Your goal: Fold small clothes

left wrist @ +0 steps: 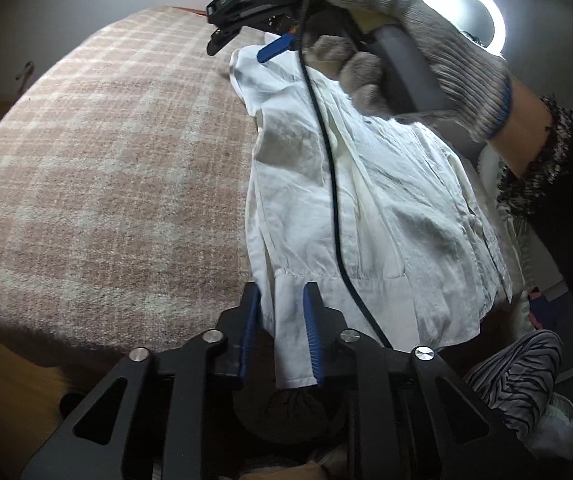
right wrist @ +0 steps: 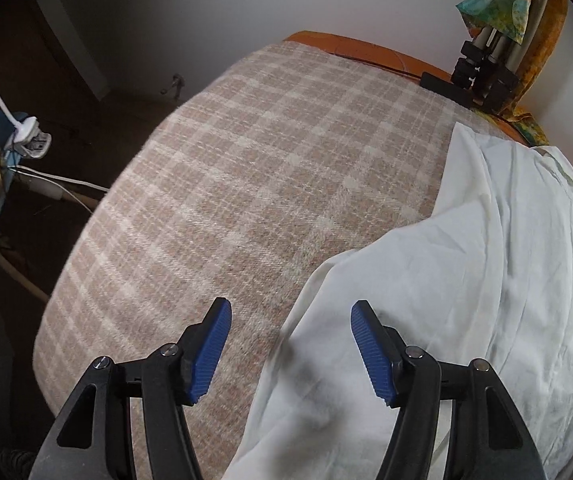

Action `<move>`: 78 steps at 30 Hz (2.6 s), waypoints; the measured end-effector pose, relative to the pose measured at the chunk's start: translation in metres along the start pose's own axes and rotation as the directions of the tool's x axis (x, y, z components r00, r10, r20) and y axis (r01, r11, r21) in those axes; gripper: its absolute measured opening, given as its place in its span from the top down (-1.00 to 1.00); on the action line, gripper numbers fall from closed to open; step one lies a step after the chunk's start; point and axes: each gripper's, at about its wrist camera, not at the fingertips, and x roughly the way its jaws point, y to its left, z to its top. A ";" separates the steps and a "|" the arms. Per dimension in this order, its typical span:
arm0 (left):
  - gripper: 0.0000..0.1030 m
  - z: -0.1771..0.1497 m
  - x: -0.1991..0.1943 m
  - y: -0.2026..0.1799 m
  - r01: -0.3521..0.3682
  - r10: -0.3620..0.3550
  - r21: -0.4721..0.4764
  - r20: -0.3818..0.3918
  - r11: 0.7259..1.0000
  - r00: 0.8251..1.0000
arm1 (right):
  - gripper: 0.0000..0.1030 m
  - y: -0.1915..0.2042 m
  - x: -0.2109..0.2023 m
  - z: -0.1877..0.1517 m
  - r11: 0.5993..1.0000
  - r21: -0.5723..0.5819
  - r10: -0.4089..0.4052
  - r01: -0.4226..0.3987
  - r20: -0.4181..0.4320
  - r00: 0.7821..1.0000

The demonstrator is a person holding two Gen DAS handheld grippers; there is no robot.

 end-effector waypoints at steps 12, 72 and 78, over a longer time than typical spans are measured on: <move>0.92 -0.004 -0.006 -0.016 0.053 -0.054 0.052 0.023 0.997 0.998 | 0.83 -0.006 0.017 0.010 0.990 -0.029 -0.140 0.140 -0.011 0.990; 0.80 0.015 0.006 -0.107 0.109 -0.118 0.293 0.013 0.950 0.993 | 0.33 -0.250 -0.109 -0.135 0.945 0.323 -0.045 -0.054 0.292 0.955; 0.63 0.015 0.010 -0.122 0.087 -0.100 0.334 0.021 0.939 0.995 | 0.30 -0.278 -0.155 -0.181 0.922 0.376 -0.068 -0.088 0.383 0.921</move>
